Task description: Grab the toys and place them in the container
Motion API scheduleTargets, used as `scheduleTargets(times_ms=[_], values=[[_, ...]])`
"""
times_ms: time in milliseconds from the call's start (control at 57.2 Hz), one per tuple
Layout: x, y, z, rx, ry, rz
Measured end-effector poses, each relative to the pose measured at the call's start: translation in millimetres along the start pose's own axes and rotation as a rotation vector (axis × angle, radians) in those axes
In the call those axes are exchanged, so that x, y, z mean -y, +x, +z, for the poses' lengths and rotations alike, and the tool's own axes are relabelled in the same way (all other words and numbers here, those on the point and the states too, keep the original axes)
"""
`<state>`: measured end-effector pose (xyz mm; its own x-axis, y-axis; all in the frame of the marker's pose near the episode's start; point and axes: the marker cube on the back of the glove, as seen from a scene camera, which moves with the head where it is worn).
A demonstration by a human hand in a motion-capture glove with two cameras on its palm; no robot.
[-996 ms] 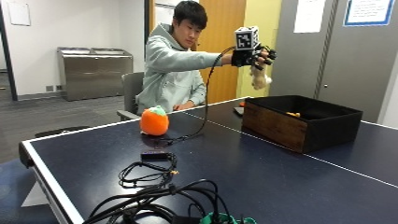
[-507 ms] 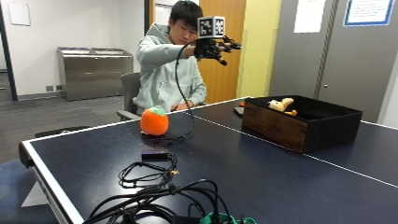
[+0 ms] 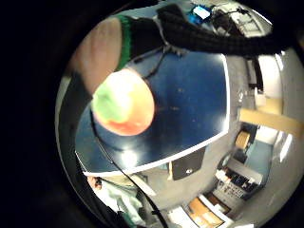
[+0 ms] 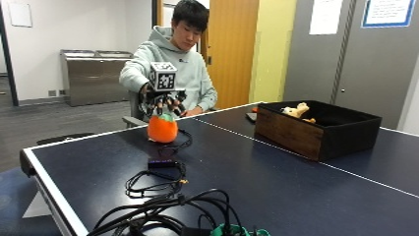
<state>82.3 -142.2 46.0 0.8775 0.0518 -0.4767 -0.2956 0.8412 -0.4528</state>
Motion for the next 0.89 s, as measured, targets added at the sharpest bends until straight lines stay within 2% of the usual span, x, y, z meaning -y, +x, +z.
scheduleTargets(times_ms=[52, 157, 332, 419, 524, 577, 682, 786, 891], values=[[-9, 8, 29, 0.019, -0.101, -0.072], [-15, 11, 66, 0.042, -0.112, -0.016], [-12, 9, 70, -0.041, -0.001, 0.003], [-9, 1, 62, -0.076, -0.045, -0.011], [0, -12, 37, -0.098, -0.280, -0.077], [-2, -26, 20, -0.089, -0.336, -0.129], [28, -50, -38, -0.073, -0.320, -0.185], [-22, -110, -73, -0.147, -0.257, -0.266], [-21, -158, -126, -0.142, -0.190, -0.368]])
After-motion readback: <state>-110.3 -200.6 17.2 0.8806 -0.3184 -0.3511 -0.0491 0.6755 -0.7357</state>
